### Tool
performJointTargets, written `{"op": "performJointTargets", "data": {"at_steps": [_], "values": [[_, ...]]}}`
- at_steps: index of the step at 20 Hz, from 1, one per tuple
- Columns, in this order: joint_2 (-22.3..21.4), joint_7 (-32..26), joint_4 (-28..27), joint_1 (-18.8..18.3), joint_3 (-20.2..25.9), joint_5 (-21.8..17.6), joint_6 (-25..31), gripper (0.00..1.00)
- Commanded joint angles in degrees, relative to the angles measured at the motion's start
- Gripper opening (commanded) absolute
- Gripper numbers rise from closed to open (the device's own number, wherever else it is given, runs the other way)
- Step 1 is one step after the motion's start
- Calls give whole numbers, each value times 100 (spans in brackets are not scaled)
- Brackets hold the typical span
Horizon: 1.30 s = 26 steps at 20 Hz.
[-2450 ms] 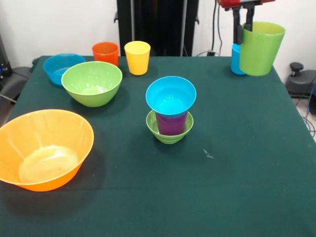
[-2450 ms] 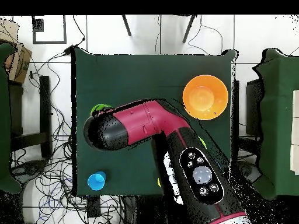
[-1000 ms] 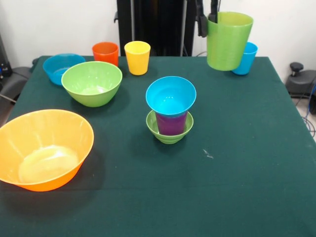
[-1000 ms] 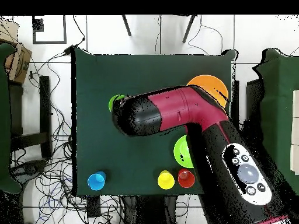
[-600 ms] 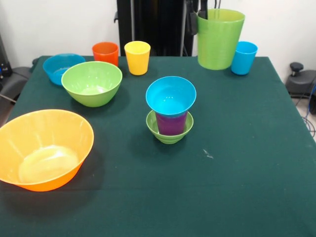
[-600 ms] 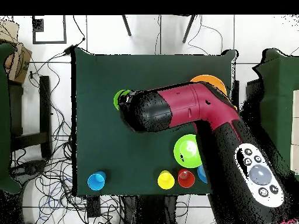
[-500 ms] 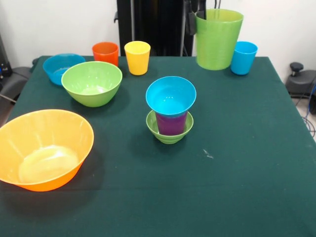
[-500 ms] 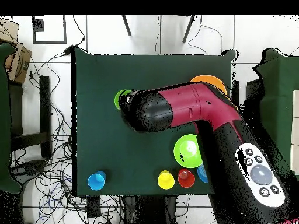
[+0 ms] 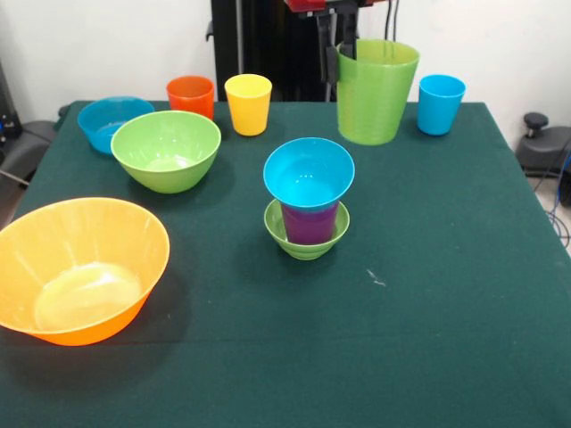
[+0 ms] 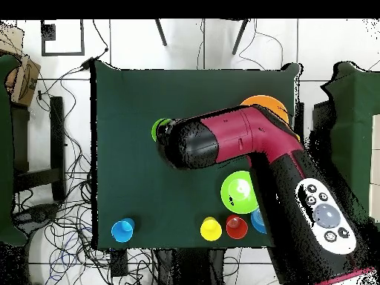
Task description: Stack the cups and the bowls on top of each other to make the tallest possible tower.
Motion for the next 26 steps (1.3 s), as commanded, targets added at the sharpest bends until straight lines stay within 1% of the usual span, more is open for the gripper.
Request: {"op": "performJointTargets", "data": {"at_steps": [1, 4, 8, 18, 20, 23, 26], "values": [[362, -1797, -328, 22, 143, -474, 684, 0], [378, -1816, -384, 9, 176, -451, 756, 0], [530, -1924, -650, 35, 178, -470, 901, 0], [833, -2217, -975, -101, 210, -545, 1139, 0], [949, -2222, -1006, -124, 176, -603, 1111, 0], [987, -2209, -936, -152, 166, -651, 1016, 0], [1015, -2225, -914, -163, 134, -634, 1109, 0]]}}
